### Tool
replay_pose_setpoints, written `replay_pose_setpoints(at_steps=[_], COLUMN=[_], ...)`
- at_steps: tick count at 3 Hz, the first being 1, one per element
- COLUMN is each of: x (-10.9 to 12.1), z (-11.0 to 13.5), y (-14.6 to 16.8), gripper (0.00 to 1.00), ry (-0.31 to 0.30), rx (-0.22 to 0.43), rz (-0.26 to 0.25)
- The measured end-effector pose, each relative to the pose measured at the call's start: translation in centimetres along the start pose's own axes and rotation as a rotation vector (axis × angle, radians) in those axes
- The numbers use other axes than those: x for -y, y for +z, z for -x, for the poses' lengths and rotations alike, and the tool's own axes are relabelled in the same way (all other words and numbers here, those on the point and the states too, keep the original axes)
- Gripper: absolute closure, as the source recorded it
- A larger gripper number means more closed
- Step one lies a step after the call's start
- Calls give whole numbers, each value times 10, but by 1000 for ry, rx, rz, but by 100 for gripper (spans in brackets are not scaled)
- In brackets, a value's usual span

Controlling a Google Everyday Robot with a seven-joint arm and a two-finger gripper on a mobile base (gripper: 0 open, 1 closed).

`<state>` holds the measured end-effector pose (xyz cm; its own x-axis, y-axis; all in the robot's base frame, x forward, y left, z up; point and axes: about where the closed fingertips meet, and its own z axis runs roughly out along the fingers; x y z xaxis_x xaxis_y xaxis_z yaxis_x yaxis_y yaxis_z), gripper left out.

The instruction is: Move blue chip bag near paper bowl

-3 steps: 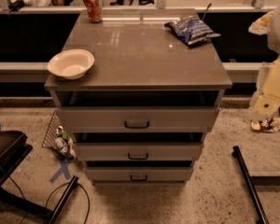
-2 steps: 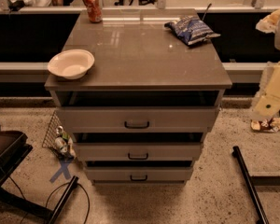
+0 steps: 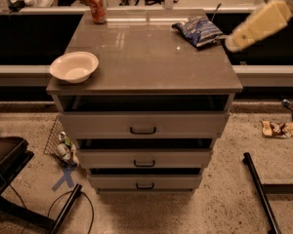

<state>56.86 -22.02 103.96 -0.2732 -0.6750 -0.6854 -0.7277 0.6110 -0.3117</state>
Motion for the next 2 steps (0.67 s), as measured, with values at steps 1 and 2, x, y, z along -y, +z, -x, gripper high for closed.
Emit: replay_pose_setpoints(at_steps=[1,2], x=[75,129], z=[39,55], y=[27,36], gripper=[0,0], ry=[162,305], rx=[195,296], rz=[-109,-243])
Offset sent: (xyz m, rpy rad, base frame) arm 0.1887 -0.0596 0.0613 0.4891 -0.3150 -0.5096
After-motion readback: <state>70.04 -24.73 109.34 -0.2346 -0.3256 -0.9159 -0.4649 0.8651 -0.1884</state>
